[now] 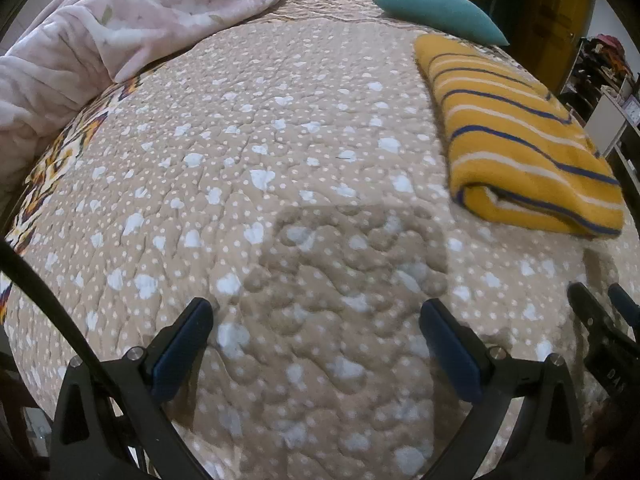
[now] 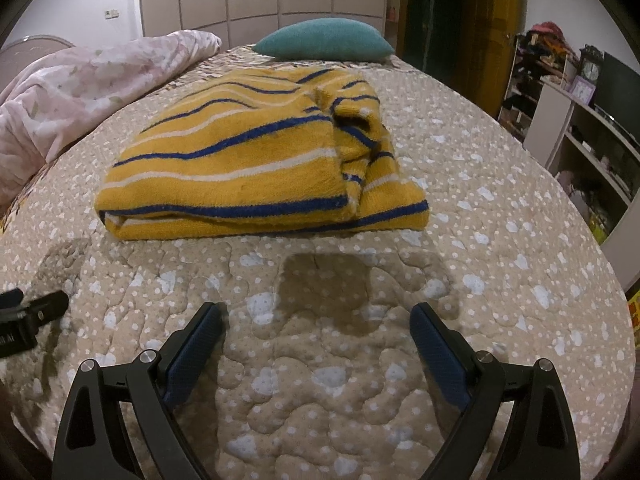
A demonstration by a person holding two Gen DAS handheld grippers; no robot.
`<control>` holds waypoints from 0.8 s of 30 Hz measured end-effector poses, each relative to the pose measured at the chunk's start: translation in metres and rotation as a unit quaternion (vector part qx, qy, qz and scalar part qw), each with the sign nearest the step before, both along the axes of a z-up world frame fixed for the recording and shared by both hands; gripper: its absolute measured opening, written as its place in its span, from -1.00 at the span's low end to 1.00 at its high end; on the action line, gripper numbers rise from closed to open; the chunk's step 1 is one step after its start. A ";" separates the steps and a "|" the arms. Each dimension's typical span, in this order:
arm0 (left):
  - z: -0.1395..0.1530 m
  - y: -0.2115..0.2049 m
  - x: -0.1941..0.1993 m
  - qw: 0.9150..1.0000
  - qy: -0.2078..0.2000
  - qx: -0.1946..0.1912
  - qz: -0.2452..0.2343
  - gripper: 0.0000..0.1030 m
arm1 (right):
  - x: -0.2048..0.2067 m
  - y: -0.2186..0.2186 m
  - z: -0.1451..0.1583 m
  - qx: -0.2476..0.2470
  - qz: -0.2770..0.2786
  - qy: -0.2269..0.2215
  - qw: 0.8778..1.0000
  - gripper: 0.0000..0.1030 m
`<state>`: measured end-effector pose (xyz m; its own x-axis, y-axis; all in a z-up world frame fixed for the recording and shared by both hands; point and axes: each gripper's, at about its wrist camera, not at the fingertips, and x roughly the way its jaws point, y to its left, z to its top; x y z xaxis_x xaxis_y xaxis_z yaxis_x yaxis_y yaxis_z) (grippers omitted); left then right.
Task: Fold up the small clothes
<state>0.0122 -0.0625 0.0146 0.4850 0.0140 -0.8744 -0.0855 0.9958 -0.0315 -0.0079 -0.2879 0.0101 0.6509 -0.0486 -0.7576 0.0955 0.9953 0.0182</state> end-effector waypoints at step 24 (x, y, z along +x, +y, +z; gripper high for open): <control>0.037 -0.038 -0.034 0.997 -0.051 -0.008 -0.058 1.00 | -0.013 -0.002 0.023 -0.015 -0.027 0.000 1.000 0.89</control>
